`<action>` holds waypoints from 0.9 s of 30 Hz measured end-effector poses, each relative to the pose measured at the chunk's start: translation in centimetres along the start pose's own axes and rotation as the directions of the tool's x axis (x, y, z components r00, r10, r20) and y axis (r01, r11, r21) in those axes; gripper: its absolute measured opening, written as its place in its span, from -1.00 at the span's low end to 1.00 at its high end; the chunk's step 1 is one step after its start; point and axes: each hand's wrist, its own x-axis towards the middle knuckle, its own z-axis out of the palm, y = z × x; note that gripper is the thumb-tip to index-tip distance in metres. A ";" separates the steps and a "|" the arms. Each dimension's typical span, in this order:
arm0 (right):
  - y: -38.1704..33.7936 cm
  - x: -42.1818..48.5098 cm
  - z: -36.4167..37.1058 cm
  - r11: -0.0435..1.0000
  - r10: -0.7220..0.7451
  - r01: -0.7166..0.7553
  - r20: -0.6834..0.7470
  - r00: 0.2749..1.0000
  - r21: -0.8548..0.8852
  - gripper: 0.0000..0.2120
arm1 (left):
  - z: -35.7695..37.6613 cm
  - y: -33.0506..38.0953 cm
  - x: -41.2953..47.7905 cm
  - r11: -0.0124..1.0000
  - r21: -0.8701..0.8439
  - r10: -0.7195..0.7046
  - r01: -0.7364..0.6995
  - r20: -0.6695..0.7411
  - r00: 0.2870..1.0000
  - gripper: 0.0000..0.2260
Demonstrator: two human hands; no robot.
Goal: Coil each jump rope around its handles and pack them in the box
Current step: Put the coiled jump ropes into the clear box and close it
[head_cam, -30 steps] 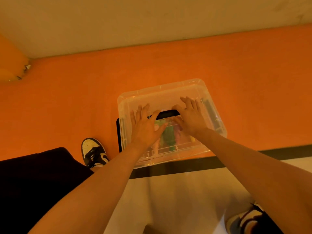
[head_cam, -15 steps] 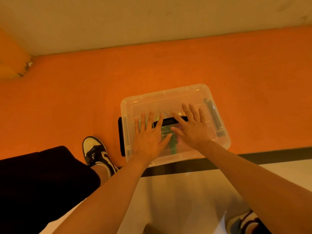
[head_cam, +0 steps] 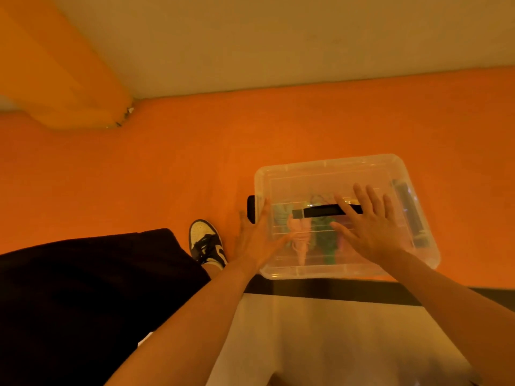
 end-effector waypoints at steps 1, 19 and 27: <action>-0.1 0.1 0.1 1.000 -0.002 0.002 -0.001 1.000 0.002 -0.30 | -0.1 0.0 0.1 0.998 -0.069 0.010 -0.009 0.015 1.000 -0.04; -0.4 0.0 -0.4 0.999 -0.020 0.020 0.004 1.000 0.028 -0.25 | 0.1 2.8 -1.4 0.984 0.178 0.053 -0.019 -0.190 0.980 0.08; -0.5 0.1 -0.3 0.999 -0.028 0.029 -0.005 1.000 0.033 -0.24 | 0.5 2.8 -1.6 0.995 0.098 0.055 -0.032 -0.240 0.969 0.05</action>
